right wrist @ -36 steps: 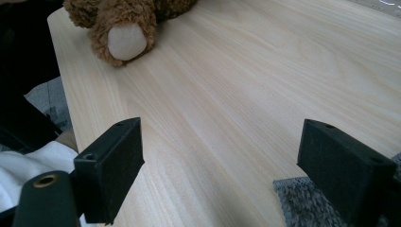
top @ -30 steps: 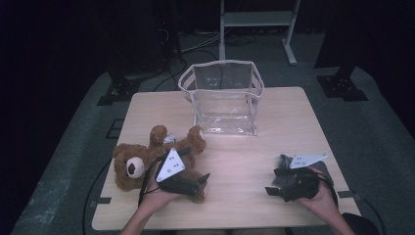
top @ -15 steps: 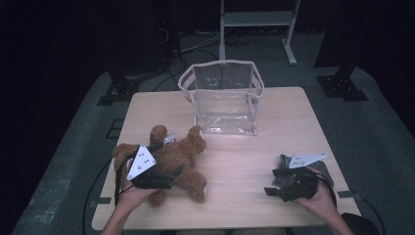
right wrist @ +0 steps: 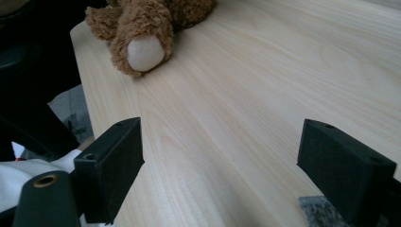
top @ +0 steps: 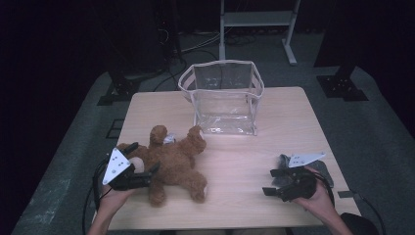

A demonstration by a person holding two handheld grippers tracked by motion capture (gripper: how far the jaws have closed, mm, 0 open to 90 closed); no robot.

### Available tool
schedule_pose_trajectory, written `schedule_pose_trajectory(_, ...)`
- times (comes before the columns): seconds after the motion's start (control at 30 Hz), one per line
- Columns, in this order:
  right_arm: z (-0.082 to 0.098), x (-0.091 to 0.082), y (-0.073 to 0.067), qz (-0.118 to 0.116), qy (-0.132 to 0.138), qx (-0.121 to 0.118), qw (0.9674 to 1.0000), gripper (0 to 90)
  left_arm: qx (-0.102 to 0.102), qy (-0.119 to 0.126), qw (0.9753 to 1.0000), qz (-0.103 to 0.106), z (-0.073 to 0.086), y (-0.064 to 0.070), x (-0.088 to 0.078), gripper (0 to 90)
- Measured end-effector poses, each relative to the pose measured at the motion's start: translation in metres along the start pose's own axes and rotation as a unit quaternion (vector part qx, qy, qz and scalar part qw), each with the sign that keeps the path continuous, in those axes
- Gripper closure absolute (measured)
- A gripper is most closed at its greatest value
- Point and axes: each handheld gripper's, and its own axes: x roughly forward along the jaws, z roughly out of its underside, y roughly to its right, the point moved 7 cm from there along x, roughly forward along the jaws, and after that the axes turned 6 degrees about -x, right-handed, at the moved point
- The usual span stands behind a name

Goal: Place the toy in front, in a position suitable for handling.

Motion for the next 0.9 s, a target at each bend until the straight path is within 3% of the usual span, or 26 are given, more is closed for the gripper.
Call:
schedule_pose_trajectory(0.2, -0.005, 0.004, -0.004, -0.003, -0.004, -0.008, 1.0, 13.9, -0.013, -0.006, 0.9998, -0.01, 0.015, -0.01, -0.007, 5.0)
schedule_pose_trajectory(0.4, -0.016, 0.01, -0.007, -0.011, 0.004, -0.013, 0.9998, 13.3, -0.011, -0.013, 0.9996, -0.025, 0.028, -0.018, -0.013, 5.5)
schedule_pose_trajectory(0.63, -0.038, 0.02, -0.02, -0.031, 0.022, -0.033, 0.9987, 13.3, -0.025, -0.038, 0.9979, -0.048, 0.054, -0.034, -0.012, 9.0)
schedule_pose_trajectory(0.9, -0.052, 0.034, -0.026, -0.041, 0.023, -0.045, 0.9979, 13.2, -0.014, -0.046, 0.9968, -0.064, 0.061, -0.041, -0.004, 16.7)
